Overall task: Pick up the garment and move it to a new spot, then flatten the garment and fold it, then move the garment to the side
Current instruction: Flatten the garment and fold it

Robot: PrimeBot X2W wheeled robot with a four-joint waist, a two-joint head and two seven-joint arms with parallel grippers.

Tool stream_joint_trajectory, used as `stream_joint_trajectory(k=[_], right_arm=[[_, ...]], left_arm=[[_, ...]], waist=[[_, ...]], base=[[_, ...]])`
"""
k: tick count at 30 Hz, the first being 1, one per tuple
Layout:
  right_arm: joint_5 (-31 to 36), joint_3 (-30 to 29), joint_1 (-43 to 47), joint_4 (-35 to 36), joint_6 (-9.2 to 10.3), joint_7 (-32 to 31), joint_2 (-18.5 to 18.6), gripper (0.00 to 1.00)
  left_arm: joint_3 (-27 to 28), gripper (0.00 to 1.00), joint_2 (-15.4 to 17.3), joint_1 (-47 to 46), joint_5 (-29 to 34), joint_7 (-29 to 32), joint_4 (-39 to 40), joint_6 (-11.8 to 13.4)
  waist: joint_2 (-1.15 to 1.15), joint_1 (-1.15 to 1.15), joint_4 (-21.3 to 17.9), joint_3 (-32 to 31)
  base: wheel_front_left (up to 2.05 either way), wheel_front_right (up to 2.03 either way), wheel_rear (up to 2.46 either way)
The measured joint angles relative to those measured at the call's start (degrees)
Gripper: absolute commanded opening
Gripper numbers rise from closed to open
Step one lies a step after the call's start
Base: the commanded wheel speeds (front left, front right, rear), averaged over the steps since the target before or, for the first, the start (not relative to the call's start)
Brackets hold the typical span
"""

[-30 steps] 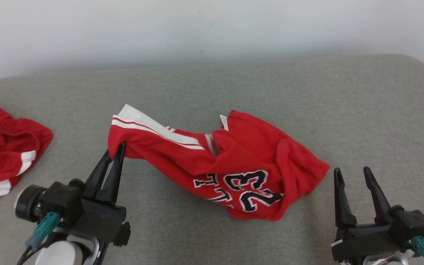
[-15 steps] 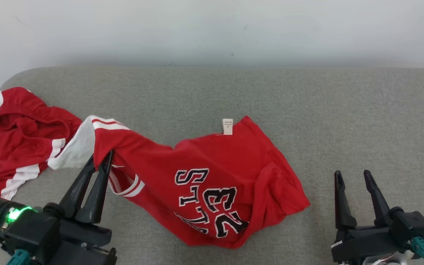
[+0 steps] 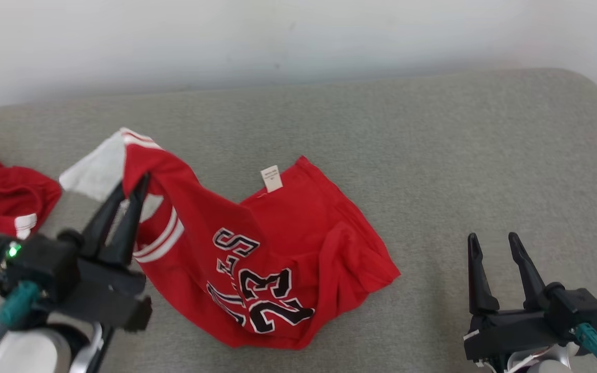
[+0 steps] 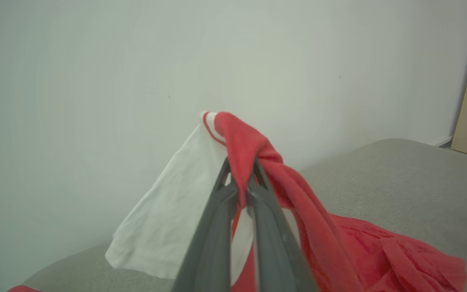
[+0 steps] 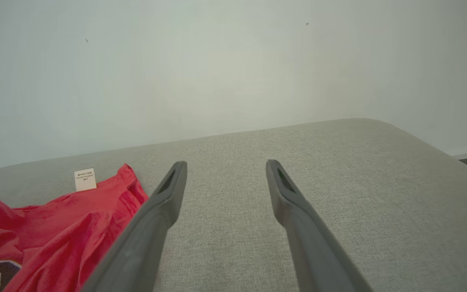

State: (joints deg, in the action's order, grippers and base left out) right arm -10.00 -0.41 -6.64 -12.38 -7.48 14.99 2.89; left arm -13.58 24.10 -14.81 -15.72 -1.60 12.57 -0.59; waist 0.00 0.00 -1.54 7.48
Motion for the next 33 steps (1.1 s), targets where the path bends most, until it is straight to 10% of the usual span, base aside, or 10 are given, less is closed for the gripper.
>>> stream_joint_trajectory(k=[25, 26, 27, 28, 33], right_arm=[[-1.6, 0.8, -6.5, -2.8, 0.0, 0.0, 0.0, 1.0], [-1.6, 1.1, -6.6, -3.0, 0.0, 0.0, 0.0, 1.0], [-1.6, 1.3, -6.8, -3.2, 0.0, 0.0, 0.0, 1.0], [-1.7, 1.6, -6.9, -3.2, 0.0, 0.0, 0.0, 1.0], [-1.8, 2.6, -6.8, -3.7, 0.0, 0.0, 0.0, 1.0]], left_arm=[[-5.4, 0.0, 0.4, -31.3, -2.0, -8.2, -52.2, -6.5], [-5.8, 0.17, 0.3, -32.1, -2.1, -8.6, -54.3, -6.6], [-6.3, 0.85, 0.3, -32.7, -2.1, -9.4, -56.0, -6.6], [-6.6, 1.0, 0.2, -33.3, -2.1, -10.2, -57.3, -6.7], [-7.9, 1.0, -1.4, -34.4, -2.7, -13.0, -59.1, -6.9]], waist=[[0.01, 0.01, -10.4, 10.0], [0.01, 0.01, -10.4, 9.9], [0.01, 0.01, -10.4, 9.8], [0.01, 0.01, -10.3, 9.6], [0.0, 0.0, -9.3, 8.3]], base=[[0.0, 0.0, 0.0], [0.0, 0.0, 0.0], [0.0, 0.0, 0.0], [0.0, 0.0, 0.0], [0.0, 0.0, 0.0]])
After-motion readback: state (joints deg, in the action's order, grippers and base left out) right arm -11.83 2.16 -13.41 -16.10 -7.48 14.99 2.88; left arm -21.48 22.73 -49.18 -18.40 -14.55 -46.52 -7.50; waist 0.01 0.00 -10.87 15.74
